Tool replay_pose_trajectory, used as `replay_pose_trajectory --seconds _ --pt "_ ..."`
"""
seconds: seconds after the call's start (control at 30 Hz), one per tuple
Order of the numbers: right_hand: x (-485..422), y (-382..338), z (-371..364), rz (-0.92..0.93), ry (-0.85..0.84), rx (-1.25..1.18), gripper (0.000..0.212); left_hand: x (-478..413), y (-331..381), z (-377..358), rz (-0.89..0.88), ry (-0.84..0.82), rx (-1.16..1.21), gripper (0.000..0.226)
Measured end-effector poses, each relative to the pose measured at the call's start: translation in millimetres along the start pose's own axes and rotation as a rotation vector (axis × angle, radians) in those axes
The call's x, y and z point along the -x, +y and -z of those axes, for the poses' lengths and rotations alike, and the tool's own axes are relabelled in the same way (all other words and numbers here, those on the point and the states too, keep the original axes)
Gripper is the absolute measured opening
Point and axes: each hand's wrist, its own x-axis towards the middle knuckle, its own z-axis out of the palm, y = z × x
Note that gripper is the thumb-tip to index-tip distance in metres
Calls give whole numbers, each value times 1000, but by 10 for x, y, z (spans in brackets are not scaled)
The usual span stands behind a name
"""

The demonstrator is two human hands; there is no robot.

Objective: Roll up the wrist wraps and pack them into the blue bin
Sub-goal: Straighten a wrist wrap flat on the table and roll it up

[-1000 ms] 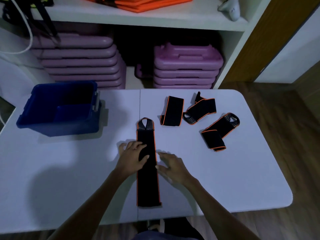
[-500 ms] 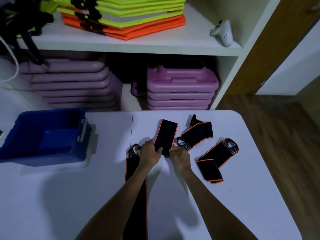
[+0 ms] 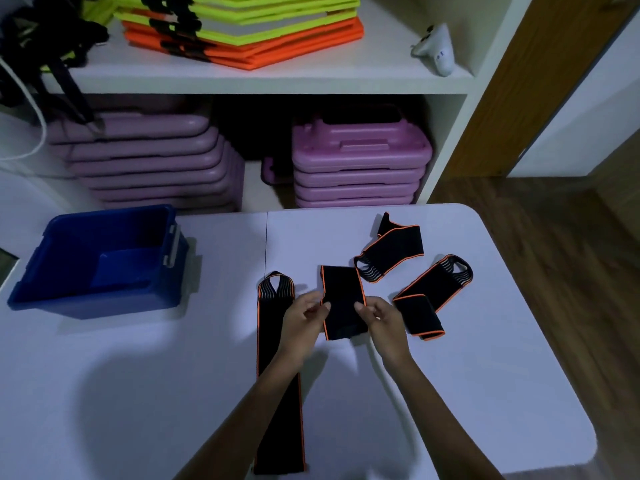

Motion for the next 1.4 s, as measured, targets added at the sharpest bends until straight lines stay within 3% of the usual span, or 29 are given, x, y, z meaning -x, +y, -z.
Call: replay_pose_trajectory --seconds 0.27,0.33,0.47,0.63,0.77,1.0,1.1,1.17,1.27,1.4 --pt "609 -12 318 -24 -253 -21 12 -21 32 -158 357 -60 501 48" --pt "706 21 393 -34 -277 14 23 -145 -53 -207 381 -144 526 59" --pt "853 53 524 -68 -303 83 45 -31 236 -204 278 -270 509 24" --pt "960 154 575 -137 -248 90 40 31 516 -178 100 -276 525 23" --pt "967 220 552 -150 -231 70 22 54 646 -132 -23 -256 500 16" --pt "941 228 460 -178 -254 128 18 97 846 27 -164 -183 419 11" --pt "862 78 330 -20 -42 256 15 159 850 29 -186 -164 392 11" --pt "811 -136 219 212 153 292 33 222 871 8 -180 -153 374 11" --pt "743 -472 57 472 236 462 57 318 967 -11 -148 -205 390 20" --pt "662 -756 -135 517 362 495 69 385 1186 55 -163 -317 425 19"
